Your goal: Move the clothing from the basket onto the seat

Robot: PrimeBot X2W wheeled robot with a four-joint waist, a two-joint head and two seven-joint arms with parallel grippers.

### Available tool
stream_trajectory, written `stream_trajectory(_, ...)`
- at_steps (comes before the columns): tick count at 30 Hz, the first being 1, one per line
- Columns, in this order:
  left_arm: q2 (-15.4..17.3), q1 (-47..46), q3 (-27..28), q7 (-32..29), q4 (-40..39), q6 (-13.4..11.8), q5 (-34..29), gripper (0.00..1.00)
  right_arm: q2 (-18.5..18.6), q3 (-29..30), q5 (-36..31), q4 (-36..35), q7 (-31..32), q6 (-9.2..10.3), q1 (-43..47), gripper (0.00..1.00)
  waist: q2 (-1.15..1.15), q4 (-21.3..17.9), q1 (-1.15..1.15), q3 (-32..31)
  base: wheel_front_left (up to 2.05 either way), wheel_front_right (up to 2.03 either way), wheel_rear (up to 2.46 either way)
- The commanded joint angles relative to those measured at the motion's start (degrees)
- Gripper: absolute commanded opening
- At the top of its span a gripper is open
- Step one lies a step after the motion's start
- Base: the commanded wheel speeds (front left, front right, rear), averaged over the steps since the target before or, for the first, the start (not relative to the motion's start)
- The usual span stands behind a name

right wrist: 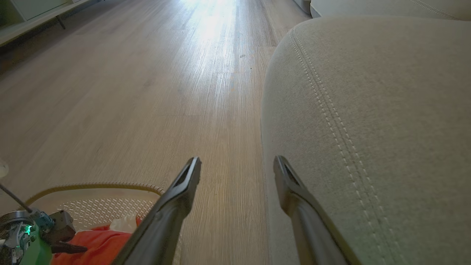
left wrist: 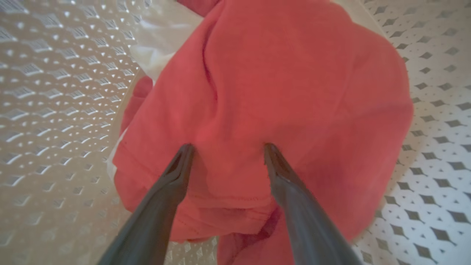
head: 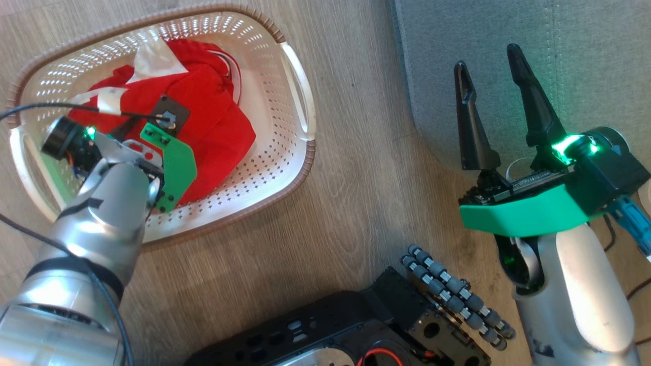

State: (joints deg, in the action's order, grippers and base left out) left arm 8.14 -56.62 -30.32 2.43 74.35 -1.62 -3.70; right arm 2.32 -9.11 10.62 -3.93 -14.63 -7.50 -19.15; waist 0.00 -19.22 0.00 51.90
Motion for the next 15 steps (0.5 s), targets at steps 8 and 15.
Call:
stream_trajectory(8,1.15,-1.53,-0.63,-1.90,-0.42,0.80,-0.29,1.00,0.55,-0.86,0.26,-3.39,-0.37,0.01,3.83,1.00,0.00,0.03,0.00,1.66,0.00,0.00,0.00)
stream_trajectory(15,0.79,-2.62,-0.66,-3.83,-0.41,0.98,0.84,0.91,0.55,-0.89,0.31,-4.23,-0.37,0.01,4.37,1.00,0.00,0.27,0.00,2.55,0.00,0.00,0.00)
